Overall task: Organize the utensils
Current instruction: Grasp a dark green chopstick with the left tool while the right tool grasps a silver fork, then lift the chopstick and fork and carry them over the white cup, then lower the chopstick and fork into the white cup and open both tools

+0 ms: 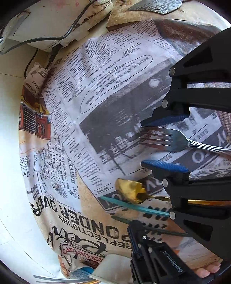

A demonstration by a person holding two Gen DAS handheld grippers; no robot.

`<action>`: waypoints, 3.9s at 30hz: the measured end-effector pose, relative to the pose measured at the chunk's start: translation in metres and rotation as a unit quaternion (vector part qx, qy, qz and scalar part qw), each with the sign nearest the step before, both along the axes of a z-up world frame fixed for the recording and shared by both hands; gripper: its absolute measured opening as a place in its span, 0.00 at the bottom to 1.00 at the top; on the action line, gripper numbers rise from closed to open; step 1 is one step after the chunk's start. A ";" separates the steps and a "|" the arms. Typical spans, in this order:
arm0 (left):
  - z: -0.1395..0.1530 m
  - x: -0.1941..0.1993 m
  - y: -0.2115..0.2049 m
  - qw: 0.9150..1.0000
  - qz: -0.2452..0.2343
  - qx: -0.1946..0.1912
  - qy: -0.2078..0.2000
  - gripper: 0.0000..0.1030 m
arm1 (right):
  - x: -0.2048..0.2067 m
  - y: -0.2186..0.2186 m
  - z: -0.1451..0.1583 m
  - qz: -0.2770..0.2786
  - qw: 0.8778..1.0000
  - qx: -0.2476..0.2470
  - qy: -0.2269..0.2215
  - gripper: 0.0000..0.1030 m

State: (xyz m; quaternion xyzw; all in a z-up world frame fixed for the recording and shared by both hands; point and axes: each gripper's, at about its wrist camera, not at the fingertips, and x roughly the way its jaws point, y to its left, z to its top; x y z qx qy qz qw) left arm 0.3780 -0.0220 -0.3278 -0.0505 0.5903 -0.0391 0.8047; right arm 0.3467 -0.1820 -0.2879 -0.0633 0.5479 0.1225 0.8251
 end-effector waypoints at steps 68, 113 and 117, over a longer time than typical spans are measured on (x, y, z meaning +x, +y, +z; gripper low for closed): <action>0.240 -0.160 0.132 0.936 0.156 0.018 -0.316 0.04 | -0.076 0.102 0.213 0.174 0.953 0.156 -0.192 0.19; 0.167 -0.101 0.227 0.960 0.163 -0.012 -0.229 0.04 | -0.036 0.235 0.124 0.198 0.972 0.092 -0.083 0.23; 0.172 -0.104 0.221 0.959 0.163 -0.005 -0.232 0.06 | -0.038 0.229 0.131 0.197 0.972 0.092 -0.087 0.30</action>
